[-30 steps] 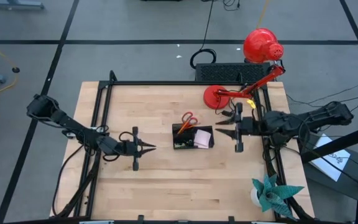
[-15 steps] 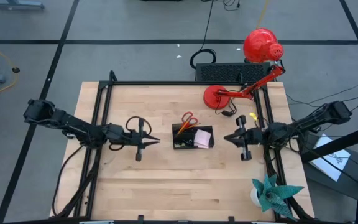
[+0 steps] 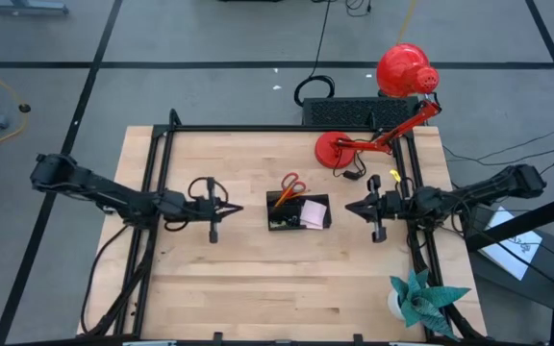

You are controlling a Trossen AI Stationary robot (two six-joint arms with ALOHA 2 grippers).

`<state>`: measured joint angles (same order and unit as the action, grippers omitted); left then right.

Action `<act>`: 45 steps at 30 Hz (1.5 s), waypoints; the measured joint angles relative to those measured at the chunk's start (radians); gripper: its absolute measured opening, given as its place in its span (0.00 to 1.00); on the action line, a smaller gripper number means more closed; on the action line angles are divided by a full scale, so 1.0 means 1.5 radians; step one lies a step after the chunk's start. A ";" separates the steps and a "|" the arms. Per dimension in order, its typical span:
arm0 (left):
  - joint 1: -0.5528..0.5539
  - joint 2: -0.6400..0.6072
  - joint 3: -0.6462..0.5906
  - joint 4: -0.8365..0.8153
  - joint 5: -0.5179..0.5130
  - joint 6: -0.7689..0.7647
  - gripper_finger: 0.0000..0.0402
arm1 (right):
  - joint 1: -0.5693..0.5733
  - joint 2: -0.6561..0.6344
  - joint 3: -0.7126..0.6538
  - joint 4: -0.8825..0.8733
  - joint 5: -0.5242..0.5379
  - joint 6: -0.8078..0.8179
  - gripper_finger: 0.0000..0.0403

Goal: Pick and place office supplies into organizer
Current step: Return to Home Position

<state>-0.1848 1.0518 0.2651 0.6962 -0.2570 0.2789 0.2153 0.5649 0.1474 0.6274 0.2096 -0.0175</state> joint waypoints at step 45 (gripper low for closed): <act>-0.149 -0.501 -0.148 -0.252 -0.216 0.020 0.00 | 0.004 -0.329 -0.031 -0.341 0.051 -0.016 0.00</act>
<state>-0.4088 0.3004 0.0437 0.3176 -0.5809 0.3085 0.2218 0.0720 0.1013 0.1159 0.2861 -0.0418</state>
